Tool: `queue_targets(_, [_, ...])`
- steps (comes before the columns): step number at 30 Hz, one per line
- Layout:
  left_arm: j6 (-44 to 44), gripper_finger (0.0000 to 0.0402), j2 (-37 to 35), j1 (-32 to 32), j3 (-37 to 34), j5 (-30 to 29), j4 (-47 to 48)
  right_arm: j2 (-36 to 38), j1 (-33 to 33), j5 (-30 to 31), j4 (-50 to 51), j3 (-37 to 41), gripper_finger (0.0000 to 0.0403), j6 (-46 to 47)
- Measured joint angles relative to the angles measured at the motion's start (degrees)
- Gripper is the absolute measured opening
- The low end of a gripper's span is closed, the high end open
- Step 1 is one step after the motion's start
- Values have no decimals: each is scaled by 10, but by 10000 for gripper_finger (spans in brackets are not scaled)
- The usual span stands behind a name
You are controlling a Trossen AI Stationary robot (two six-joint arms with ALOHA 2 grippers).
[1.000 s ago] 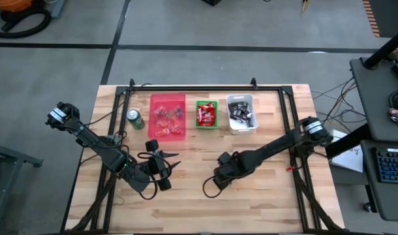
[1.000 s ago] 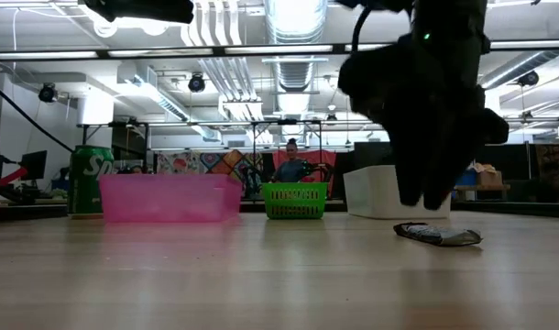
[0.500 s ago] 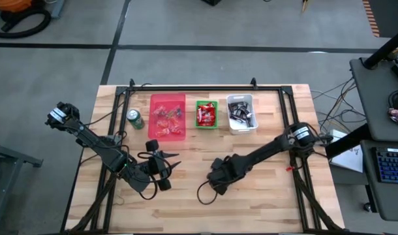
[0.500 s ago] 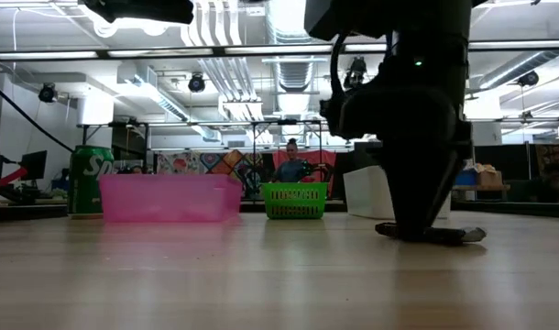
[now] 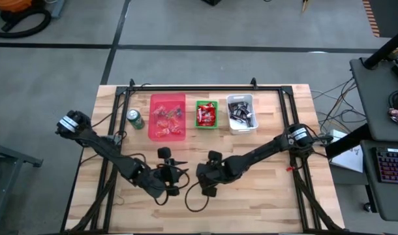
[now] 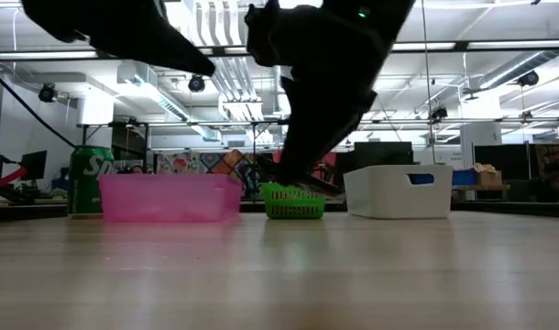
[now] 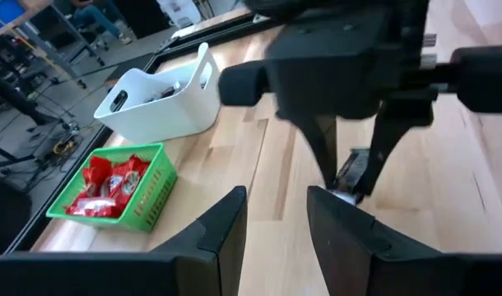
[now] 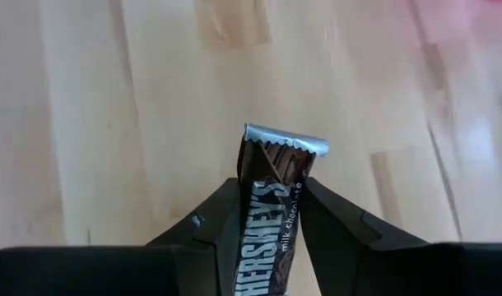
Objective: Sort candy
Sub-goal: Put the brown chocolate into the white bin
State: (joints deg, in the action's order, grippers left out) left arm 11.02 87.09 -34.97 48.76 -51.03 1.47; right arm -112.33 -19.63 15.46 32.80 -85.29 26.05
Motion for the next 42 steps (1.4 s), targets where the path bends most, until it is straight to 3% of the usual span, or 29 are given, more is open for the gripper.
queue_targets(7, [-12,102,30,5,24,0,4,0,-3,-3,-55,-1,74,-37])
queue_targets(10, [8,96,17,-4,44,-26,70,0,-2,4,-54,1,49,-42])
queue_targets(15, [100,85,-23,-28,86,-51,250,37,3,81,-1,13,16,-46])
queue_targets(20, [125,78,-50,-47,88,-53,282,101,35,184,92,23,9,-32])
queue_targets(22, [125,78,-53,-54,85,-53,283,127,54,187,111,31,9,-27])
queue_targets(24, [125,78,-52,-55,85,-53,280,151,73,138,96,45,9,-50])
queue_targets(28, [124,78,-46,-58,85,-53,284,178,93,-28,-38,118,9,-191])
queue_targets(31, [124,78,-43,-61,83,-37,283,181,90,-94,-215,202,9,-254])
queue_targets(37, [134,78,-25,-62,60,-9,269,163,68,-70,-464,354,9,-252])
queue_targets(42, [115,77,-6,-52,13,-8,170,155,51,-47,-600,425,9,-207])
